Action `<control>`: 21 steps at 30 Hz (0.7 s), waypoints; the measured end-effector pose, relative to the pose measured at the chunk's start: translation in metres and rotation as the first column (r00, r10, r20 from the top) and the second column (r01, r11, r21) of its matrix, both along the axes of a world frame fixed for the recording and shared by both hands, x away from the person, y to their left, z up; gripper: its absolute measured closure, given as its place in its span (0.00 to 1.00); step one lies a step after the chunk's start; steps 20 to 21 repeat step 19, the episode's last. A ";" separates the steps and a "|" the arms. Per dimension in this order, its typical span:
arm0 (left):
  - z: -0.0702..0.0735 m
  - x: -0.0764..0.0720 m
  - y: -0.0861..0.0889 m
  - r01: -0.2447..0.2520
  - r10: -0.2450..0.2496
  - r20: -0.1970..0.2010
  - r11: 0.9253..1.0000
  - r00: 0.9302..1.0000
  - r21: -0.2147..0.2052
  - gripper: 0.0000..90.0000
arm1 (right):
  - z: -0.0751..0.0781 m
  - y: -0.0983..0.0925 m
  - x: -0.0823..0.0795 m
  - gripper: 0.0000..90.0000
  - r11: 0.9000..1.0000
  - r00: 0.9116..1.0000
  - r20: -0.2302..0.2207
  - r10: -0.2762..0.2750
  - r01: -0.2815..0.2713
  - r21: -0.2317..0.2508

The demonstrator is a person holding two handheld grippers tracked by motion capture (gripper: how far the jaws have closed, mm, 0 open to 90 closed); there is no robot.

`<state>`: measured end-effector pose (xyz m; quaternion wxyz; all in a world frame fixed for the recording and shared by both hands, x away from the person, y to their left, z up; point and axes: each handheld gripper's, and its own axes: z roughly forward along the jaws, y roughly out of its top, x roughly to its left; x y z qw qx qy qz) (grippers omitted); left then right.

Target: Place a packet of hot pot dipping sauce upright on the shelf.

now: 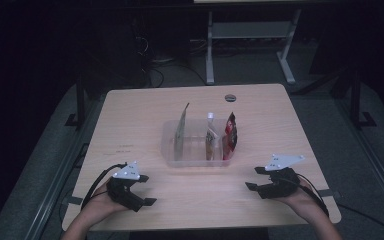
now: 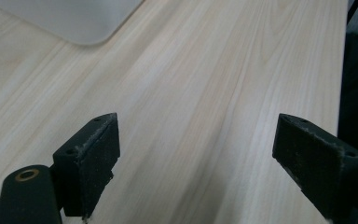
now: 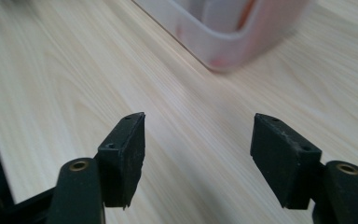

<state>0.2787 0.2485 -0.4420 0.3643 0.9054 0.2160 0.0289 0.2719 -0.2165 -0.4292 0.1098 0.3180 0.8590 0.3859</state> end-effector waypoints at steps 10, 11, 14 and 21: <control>-0.005 0.000 -0.002 0.010 -0.010 -0.004 1.000 1.000 0.027 0.16 | -0.013 -0.013 0.006 0.32 0.996 0.999 0.014 -0.044 0.045 -0.072; -0.006 0.000 -0.002 0.012 -0.012 -0.002 1.000 1.000 0.028 0.16 | -0.013 -0.013 0.006 0.32 0.996 0.999 0.016 -0.046 0.047 -0.076; -0.006 0.000 -0.002 0.018 -0.018 -0.002 0.999 1.000 0.032 0.16 | -0.013 -0.013 0.006 0.31 0.996 0.999 0.012 -0.052 0.053 -0.072; -0.006 0.001 -0.003 0.022 -0.021 -0.003 0.999 1.000 0.037 0.16 | -0.013 -0.012 0.006 0.30 0.997 0.999 0.016 -0.049 0.050 -0.064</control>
